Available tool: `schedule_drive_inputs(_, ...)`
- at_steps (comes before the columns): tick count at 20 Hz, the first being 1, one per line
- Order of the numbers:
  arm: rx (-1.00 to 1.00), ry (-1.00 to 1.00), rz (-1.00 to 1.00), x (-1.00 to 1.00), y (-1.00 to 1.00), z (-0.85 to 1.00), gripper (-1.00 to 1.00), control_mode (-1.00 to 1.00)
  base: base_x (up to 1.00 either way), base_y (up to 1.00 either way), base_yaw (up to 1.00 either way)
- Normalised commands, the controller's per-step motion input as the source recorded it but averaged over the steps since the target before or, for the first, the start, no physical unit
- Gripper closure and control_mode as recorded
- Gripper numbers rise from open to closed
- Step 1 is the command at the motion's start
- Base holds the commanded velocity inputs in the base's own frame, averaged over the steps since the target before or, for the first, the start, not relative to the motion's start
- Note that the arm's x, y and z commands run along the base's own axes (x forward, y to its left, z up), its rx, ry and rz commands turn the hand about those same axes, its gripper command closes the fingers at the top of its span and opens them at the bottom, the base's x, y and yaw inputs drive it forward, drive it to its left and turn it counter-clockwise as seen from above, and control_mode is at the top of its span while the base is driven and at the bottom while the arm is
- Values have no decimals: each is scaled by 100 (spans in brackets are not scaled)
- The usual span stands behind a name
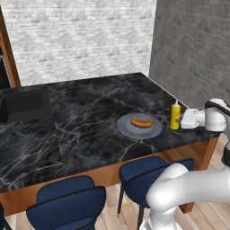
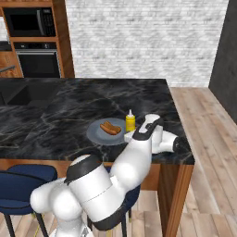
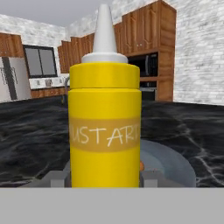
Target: Move the hot dog bun to the plate on the dining table and place the condiment next to that plate. Then navigate to the fridge and take the sausage and place it on the plate as well.
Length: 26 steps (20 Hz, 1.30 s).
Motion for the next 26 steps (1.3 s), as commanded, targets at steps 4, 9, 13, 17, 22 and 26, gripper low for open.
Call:
schedule_drive_inputs(4, 0, 0, 0, 54, -14, -31, 100, -100, 0, 0, 0)
schedule_drive_inputs(9, 0, -2, 0, 36, -12, -28, 100, -100, 0, 0, 0)
schedule_drive_inputs(13, 0, -2, 0, 28, -14, -30, 100, -100, 0, 0, 0)
schedule_drive_inputs(17, 0, -2, 1, 29, -4, -35, 100, -100, 0, 0, 0)
schedule_drive_inputs(22, 0, -8, 2, 26, 0, -33, 100, -100, 0, 0, 0)
schedule_drive_inputs(26, 0, -13, 4, 17, 0, -27, 100, -100, 0, 0, 0)
